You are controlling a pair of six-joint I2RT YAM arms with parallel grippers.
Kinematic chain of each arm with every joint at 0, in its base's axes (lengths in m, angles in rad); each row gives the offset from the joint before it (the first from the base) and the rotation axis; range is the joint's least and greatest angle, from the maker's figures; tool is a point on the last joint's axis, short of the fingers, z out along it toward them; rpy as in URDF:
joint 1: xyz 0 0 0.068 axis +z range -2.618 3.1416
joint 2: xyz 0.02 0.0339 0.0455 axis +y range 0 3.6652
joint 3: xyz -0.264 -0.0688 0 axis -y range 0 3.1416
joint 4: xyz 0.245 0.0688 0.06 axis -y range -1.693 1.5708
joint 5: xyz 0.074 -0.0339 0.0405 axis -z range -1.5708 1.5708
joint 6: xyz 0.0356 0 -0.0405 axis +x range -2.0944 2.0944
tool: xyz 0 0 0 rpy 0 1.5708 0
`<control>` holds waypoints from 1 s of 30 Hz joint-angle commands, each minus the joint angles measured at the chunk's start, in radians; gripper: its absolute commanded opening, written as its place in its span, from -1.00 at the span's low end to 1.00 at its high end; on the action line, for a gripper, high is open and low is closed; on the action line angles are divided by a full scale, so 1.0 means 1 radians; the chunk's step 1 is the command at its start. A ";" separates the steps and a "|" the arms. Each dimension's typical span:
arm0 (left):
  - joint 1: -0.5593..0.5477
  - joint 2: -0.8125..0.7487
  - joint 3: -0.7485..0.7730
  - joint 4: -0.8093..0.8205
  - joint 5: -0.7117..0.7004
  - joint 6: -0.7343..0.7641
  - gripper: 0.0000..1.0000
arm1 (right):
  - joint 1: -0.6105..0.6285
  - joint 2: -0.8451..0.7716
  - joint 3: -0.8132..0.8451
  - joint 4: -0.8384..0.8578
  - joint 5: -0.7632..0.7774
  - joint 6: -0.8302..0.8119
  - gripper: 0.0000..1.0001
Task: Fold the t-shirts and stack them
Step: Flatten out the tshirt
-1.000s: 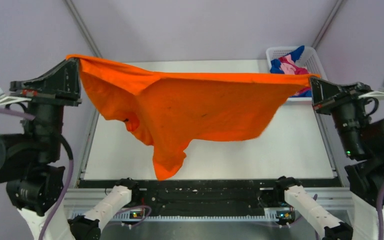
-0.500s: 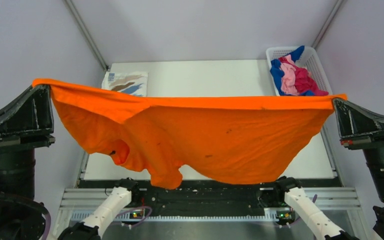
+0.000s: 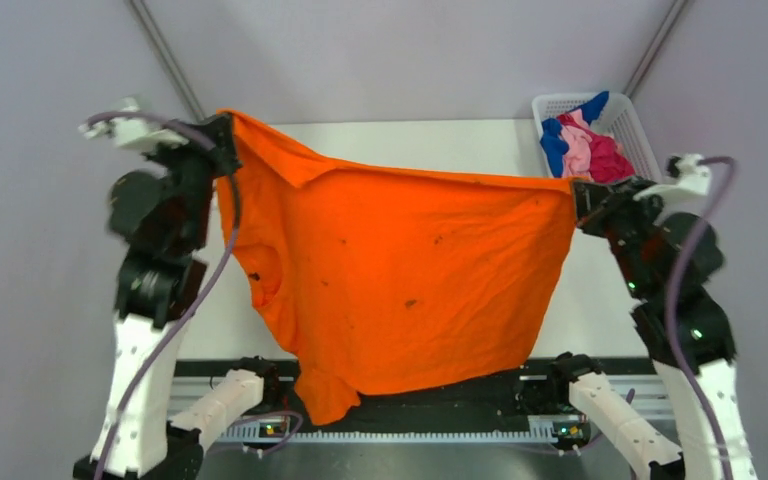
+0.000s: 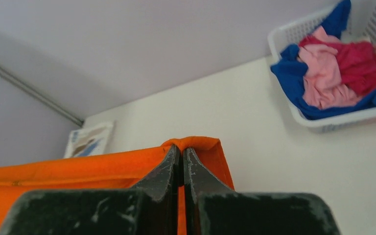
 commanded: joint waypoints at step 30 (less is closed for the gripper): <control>0.056 1.526 0.590 0.165 -0.053 -0.002 -0.20 | -0.174 1.264 0.080 0.694 0.128 -0.094 -0.43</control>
